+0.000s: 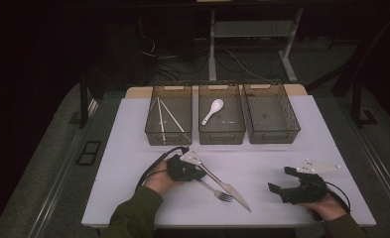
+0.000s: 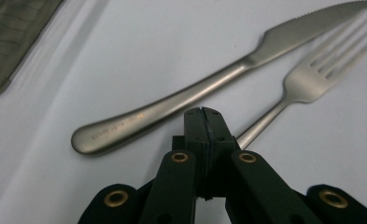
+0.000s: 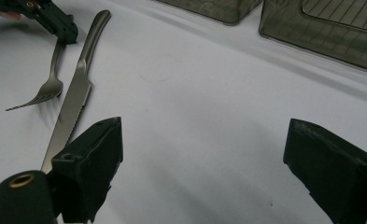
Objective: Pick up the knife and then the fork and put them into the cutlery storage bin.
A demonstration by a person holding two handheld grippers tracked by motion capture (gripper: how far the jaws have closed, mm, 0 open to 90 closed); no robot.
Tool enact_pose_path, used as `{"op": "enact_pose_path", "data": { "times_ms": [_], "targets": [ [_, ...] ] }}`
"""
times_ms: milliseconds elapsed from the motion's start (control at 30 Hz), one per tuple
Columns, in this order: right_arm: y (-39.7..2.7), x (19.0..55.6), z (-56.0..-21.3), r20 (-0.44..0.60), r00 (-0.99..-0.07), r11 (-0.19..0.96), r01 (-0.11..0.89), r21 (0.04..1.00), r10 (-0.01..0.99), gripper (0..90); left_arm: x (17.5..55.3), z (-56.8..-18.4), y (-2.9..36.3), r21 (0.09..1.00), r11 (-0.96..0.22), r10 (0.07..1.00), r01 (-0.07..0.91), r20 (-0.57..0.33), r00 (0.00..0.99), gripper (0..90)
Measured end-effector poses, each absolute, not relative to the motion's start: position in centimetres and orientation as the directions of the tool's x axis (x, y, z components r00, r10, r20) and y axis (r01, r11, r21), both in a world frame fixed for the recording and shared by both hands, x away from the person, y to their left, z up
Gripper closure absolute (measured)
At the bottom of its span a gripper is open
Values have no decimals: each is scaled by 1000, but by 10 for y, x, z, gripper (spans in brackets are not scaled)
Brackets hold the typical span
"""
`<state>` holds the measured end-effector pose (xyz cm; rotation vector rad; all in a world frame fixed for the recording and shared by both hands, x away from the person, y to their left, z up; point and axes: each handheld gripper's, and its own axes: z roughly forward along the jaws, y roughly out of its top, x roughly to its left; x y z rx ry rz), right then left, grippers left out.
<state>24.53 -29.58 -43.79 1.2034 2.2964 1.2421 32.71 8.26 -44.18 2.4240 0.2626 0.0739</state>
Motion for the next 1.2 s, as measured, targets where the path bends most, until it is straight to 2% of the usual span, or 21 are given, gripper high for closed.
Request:
{"op": "enact_pose_path", "data": {
  "times_ms": [367,833,1100,1167,1200],
  "targets": [
    [-296,245,-438,144,-620,289,543,788,771,120,310,-441,107,643,-739,211,201,-63,976,895],
    [-296,245,-438,145,-617,288,546,787,774,120,282,-441,132,646,-729,232,227,-79,970,895],
    [-295,245,-438,143,-619,290,544,787,773,120,275,-434,127,675,-698,250,239,-83,965,892],
    [-295,245,-438,145,-617,289,546,786,773,120,272,-431,120,683,-692,248,234,-80,965,811],
    [-295,246,-438,145,-617,290,548,785,774,120,270,-431,116,685,-692,240,228,-79,967,799]
  ]
}}
